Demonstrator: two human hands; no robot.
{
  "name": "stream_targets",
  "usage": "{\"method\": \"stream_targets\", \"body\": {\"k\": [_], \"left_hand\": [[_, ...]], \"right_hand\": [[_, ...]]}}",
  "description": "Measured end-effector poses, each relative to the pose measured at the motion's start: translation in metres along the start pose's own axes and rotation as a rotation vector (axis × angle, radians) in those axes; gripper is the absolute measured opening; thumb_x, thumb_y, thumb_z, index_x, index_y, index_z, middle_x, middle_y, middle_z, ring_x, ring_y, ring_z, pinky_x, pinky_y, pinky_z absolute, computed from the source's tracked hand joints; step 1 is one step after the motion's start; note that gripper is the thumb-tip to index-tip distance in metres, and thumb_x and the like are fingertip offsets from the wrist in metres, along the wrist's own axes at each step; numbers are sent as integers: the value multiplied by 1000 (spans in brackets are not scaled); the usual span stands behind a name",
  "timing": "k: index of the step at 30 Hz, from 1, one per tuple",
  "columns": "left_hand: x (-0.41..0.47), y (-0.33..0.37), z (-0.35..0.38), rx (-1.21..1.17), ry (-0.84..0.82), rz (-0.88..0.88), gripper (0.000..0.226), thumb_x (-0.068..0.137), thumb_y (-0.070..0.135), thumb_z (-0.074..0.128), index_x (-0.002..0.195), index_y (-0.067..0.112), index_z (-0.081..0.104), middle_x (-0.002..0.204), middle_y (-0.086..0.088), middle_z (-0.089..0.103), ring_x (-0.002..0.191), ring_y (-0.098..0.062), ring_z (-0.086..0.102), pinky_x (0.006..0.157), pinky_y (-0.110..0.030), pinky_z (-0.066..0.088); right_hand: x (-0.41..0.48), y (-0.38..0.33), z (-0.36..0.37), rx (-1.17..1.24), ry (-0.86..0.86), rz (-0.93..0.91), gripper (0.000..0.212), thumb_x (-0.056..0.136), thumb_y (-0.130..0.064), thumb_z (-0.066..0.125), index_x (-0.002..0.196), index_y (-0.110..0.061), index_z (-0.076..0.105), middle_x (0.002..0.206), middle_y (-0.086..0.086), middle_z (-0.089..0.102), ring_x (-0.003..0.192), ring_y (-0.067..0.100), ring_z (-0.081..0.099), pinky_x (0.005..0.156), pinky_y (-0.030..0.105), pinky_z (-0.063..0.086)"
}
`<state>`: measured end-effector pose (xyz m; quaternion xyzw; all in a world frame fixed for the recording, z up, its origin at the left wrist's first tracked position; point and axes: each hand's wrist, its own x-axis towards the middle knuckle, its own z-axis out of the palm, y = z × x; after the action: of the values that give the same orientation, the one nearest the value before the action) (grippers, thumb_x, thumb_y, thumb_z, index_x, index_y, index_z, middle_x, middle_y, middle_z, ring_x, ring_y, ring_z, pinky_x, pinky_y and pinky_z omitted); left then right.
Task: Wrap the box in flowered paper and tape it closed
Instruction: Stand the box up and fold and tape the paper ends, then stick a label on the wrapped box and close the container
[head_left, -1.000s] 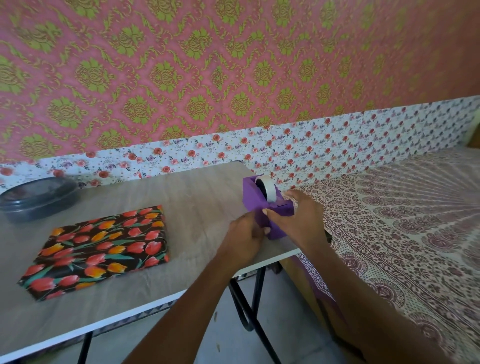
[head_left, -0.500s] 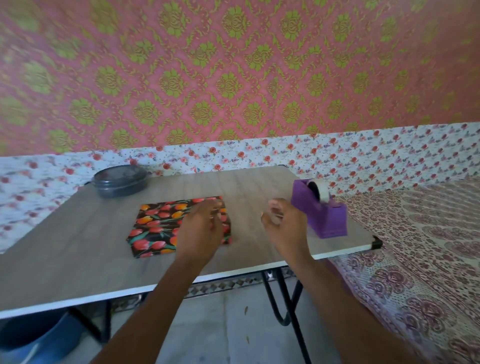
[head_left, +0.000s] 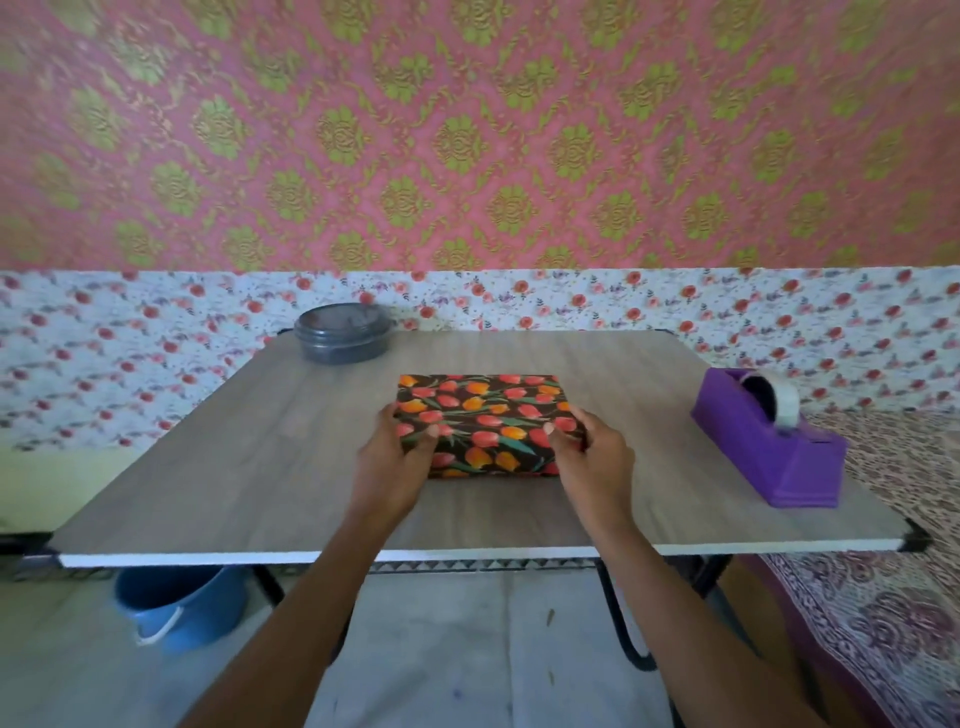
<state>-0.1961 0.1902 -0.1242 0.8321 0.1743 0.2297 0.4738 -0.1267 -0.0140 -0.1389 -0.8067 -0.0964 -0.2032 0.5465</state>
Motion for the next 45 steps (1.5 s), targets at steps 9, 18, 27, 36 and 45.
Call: {"method": "stream_targets", "body": {"k": [9, 18, 27, 36, 45], "left_hand": [[36, 13, 56, 2, -106, 69, 52, 99, 45, 58, 144, 22, 44, 125, 5, 64, 116, -19, 62, 91, -29, 47], [42, 11, 52, 20, -124, 42, 55, 99, 46, 56, 145, 19, 45, 137, -3, 61, 121, -23, 59, 88, -28, 44], [72, 1, -23, 80, 1, -9, 33, 95, 27, 68, 125, 14, 62, 124, -5, 67, 107, -17, 62, 97, -33, 51], [193, -51, -76, 259, 56, 69, 57, 96, 19, 64, 148, 24, 43, 135, -10, 62, 120, -29, 60, 91, -27, 43], [311, -127, -76, 490, -90, 89, 69, 100, 15, 50, 155, 43, 18, 125, -16, 64, 98, -30, 65, 81, -35, 54]], "right_hand": [[58, 29, -26, -97, 41, 88, 35, 97, -19, 65, 130, -7, 67, 113, 6, 75, 93, 12, 70, 66, 6, 48], [62, 27, -20, -245, 91, -19, 28, 94, -20, 65, 119, -7, 68, 107, 6, 73, 101, 22, 70, 85, 35, 59], [49, -56, 56, -181, 45, -110, 29, 93, -19, 67, 119, -7, 67, 108, 5, 68, 106, 21, 63, 89, 32, 53], [101, -113, 229, 7, -244, -75, 19, 92, -10, 66, 111, -12, 68, 98, -4, 68, 88, 9, 65, 66, 8, 48], [169, -61, 372, -41, -456, -9, 51, 106, -14, 46, 154, -31, 41, 143, 13, 55, 128, 30, 56, 100, 29, 46]]}}
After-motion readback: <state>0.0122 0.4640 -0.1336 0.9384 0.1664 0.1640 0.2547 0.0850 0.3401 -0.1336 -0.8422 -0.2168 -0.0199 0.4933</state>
